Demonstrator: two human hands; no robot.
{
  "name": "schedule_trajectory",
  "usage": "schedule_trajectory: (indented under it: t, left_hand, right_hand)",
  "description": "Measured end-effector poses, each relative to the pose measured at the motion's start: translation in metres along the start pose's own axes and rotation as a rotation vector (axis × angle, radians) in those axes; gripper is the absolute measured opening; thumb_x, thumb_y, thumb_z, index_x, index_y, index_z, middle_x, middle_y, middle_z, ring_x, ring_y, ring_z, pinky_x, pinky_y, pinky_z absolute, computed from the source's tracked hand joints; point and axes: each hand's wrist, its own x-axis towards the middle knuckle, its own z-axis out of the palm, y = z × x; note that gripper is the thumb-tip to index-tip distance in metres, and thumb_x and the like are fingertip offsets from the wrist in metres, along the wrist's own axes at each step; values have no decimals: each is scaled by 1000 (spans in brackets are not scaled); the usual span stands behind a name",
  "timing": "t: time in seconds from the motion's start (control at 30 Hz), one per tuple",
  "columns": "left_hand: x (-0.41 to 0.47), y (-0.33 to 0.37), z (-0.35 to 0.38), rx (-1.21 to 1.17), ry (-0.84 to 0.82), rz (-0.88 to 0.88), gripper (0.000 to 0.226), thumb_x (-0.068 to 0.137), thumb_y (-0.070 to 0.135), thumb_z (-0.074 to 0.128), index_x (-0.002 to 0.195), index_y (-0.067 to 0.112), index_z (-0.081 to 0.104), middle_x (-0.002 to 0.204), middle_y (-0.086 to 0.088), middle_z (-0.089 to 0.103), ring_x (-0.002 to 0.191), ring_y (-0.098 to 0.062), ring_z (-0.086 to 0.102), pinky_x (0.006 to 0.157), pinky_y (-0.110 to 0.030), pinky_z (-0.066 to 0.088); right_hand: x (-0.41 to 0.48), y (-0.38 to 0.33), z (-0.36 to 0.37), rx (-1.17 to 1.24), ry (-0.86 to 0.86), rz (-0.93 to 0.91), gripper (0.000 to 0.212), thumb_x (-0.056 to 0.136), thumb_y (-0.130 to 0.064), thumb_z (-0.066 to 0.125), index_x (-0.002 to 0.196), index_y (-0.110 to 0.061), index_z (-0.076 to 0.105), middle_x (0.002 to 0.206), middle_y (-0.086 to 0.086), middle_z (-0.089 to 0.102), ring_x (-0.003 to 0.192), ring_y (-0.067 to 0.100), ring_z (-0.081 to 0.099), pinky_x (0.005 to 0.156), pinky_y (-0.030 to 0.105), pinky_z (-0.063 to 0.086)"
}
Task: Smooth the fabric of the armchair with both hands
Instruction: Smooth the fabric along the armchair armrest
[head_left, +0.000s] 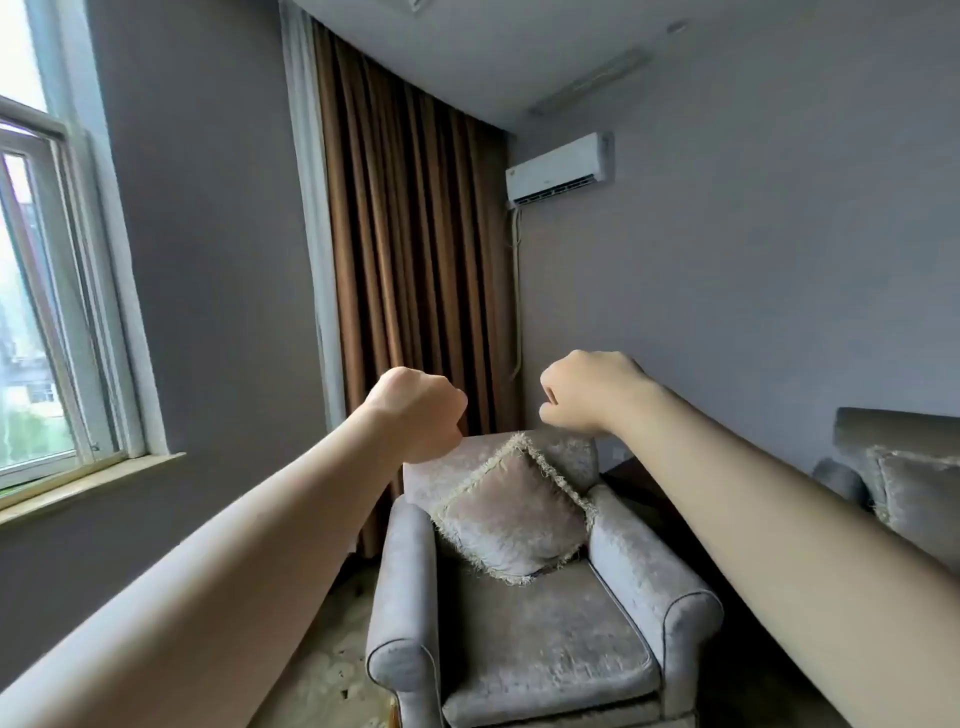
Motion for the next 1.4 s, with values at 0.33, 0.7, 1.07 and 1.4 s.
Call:
schedule_trajectory:
  t: [0.33,0.7,1.07,1.4]
  left_hand:
    - [30,-45,103,41,-29,15,24,88,20,40,101,14,59,74,2,51,64,-21,48,50,-26,29]
    - [162,-153,240,43,-107,-122,15,90,19,39,90,13,53,65,3,41,64,-22,47,49,-28,28]
    - [239,-242,386,-30,-167,-163,15,90,22,40,82,13,49,67,1,45,64,-24,49,46,-26,24]
    - [328,-357,531,-256,-56,-111,22,85,23,39,64,18,34,63,3,42,51,-16,39,46,-27,25]
  right_hand:
    - [115,-61,64,-21,-2,-104,21,85,-24,46,65,-18,42,70,-3,44,75,26,50,62,29,33]
    - [360,-98,128,28,65,-219,14,87,-28,45,82,-17,52,88,1,52,79,26,55,66,33,41]
    - [508,-171,213,-8,-33,-310,20,87,-30,45,86,-14,57,90,2,55,79,25,55,65,33,42]
    - [655,-241,279,41,-78,-89,19,88,-33,45,82,-17,53,87,1,54,79,25,55,65,32,40]
